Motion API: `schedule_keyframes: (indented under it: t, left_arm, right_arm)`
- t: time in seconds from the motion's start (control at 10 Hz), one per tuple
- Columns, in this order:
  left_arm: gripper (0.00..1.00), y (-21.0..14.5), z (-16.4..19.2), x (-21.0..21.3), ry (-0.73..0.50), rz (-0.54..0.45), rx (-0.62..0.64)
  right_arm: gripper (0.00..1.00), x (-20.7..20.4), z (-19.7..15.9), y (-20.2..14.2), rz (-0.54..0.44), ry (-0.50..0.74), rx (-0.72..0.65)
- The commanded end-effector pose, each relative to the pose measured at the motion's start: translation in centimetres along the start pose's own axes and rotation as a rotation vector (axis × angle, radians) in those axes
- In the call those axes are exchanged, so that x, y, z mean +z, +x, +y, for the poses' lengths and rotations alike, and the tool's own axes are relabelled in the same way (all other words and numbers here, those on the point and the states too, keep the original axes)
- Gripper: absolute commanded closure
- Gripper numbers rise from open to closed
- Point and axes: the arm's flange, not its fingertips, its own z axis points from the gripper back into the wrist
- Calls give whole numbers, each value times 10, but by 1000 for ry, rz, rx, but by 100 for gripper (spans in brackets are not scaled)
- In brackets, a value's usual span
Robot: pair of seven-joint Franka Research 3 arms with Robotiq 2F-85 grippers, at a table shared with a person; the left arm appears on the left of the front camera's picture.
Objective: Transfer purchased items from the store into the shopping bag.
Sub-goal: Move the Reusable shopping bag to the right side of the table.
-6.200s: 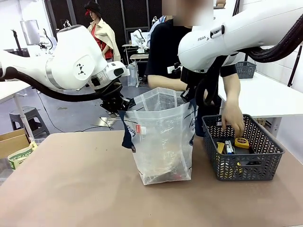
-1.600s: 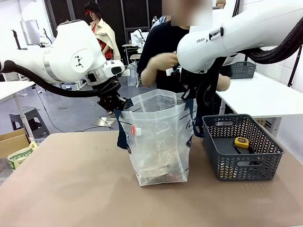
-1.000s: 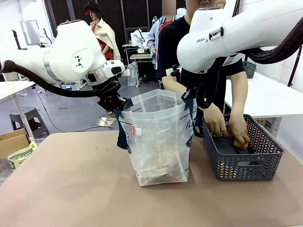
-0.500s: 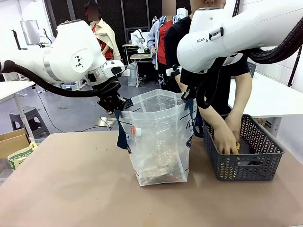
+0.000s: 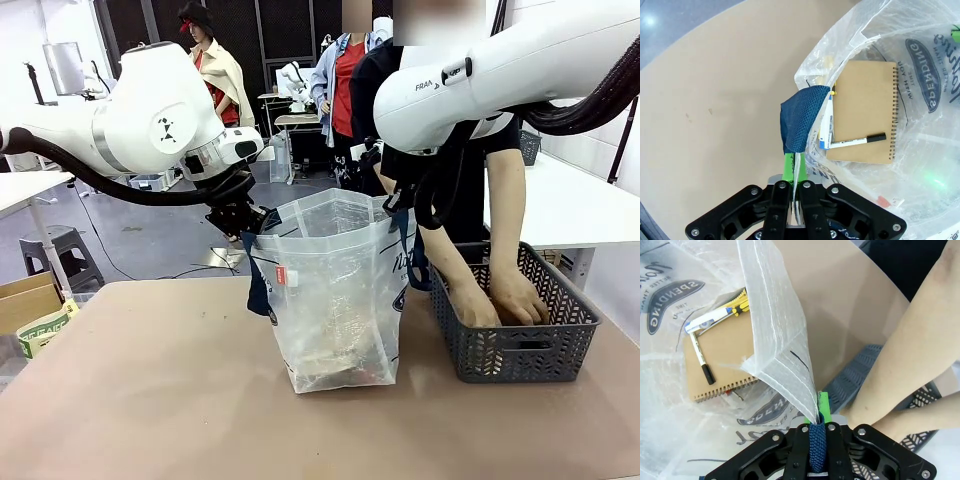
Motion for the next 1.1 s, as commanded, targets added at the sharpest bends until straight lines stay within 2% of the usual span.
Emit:
schedule_keyframes:
  t: [0.0, 1.0]
  left_arm:
    - [100, -1, 2, 1, 2, -1, 4]
    - [100, -1, 2, 1, 2, -1, 4]
  right_arm:
    - [100, 0, -2, -1, 0, -1, -4]
    - [100, 0, -2, -1, 0, -1, -4]
